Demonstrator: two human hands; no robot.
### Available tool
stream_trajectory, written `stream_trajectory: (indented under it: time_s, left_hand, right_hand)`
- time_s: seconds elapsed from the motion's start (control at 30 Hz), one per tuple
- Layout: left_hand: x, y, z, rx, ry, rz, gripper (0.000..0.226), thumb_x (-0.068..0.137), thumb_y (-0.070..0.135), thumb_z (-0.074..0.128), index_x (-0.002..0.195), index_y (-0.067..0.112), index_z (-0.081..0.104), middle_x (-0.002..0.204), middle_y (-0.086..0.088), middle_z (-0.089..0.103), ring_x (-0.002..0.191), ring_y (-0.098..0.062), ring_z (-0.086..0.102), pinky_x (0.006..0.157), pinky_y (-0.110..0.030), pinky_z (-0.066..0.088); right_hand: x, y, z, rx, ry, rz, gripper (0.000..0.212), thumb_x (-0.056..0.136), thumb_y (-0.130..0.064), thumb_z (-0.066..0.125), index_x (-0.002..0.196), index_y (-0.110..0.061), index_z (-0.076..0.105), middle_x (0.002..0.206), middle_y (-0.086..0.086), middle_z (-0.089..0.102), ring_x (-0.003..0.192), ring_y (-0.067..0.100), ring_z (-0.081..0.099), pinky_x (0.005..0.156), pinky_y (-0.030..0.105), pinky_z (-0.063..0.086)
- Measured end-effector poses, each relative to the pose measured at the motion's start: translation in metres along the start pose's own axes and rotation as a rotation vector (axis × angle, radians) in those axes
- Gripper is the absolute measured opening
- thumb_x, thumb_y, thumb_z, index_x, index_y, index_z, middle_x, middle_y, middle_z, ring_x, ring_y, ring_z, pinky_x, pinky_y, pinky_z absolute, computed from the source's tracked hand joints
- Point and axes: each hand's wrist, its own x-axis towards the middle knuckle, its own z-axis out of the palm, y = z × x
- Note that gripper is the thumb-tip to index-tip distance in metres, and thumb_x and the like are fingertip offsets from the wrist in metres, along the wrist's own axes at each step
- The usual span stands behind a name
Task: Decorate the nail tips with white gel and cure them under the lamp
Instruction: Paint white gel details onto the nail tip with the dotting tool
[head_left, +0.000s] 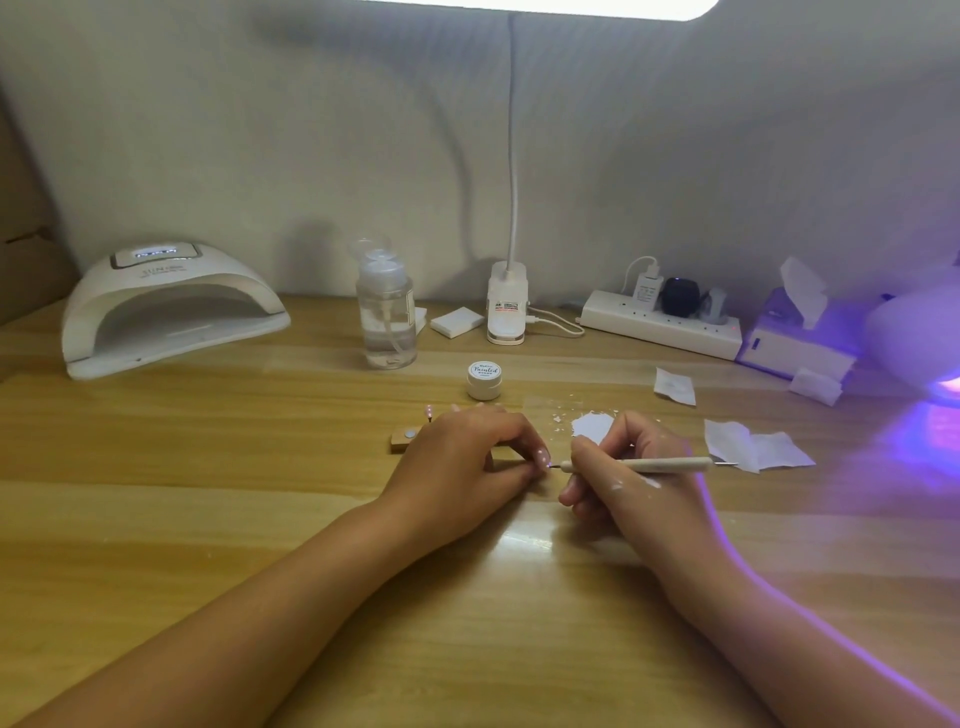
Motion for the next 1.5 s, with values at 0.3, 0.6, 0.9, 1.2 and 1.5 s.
stream_trajectory:
  time_s: [0.3,0.6,0.9,1.2,1.5]
  left_hand:
    - [0.0006,0.0009,0.0,0.008,0.007,0.014,0.013,0.082,0.017,0.075,0.083,0.029,0.072,0.086,0.015,0.071,0.066,0.019,0.05,0.066,-0.019,0.031]
    - [0.0002,0.0007,0.0001,0.022,0.006,0.017,0.013,0.082,0.016,0.075,0.083,0.028,0.072,0.083,0.018,0.069,0.066,0.02,0.049,0.066,-0.012,0.031]
    - [-0.001,-0.0003,0.0023,0.071,0.031,0.035,0.007,0.083,0.023,0.075,0.085,0.029,0.072,0.085,0.013,0.067,0.067,0.016,0.05,0.068,-0.022,0.034]
    - [-0.0004,-0.0005,0.0022,0.096,0.031,0.025,0.008,0.083,0.026,0.075,0.085,0.033,0.071,0.083,0.017,0.064,0.066,0.014,0.05,0.069,-0.022,0.034]
    - [-0.0018,0.001,0.003,0.122,0.057,0.048,0.009,0.084,0.027,0.075,0.083,0.033,0.069,0.075,0.023,0.054,0.068,0.019,0.049,0.075,-0.025,0.036]
  right_hand:
    - [0.0,-0.0001,-0.0005,0.026,0.027,-0.001,0.02,0.083,-0.012,0.065,0.07,-0.01,0.051,0.06,0.01,0.071,0.049,0.011,0.064,0.046,0.021,0.05]
    - [-0.0007,-0.0003,0.0001,0.027,0.015,-0.02,0.023,0.081,-0.016,0.067,0.064,-0.018,0.052,0.06,0.01,0.071,0.049,0.012,0.063,0.044,0.021,0.049]
    - [-0.0006,0.0013,0.0015,0.036,0.023,-0.042,0.03,0.093,-0.02,0.067,0.07,-0.012,0.05,0.062,0.009,0.072,0.052,0.014,0.066,0.048,0.022,0.053]
    - [-0.0018,-0.0012,0.0018,0.045,0.012,-0.018,0.029,0.093,-0.018,0.067,0.07,-0.011,0.051,0.062,0.01,0.072,0.051,0.013,0.066,0.045,0.02,0.049]
    - [0.0003,0.0016,0.0009,0.082,0.041,-0.068,0.03,0.094,-0.021,0.067,0.07,-0.011,0.05,0.061,0.01,0.072,0.051,0.014,0.066,0.05,0.02,0.052]
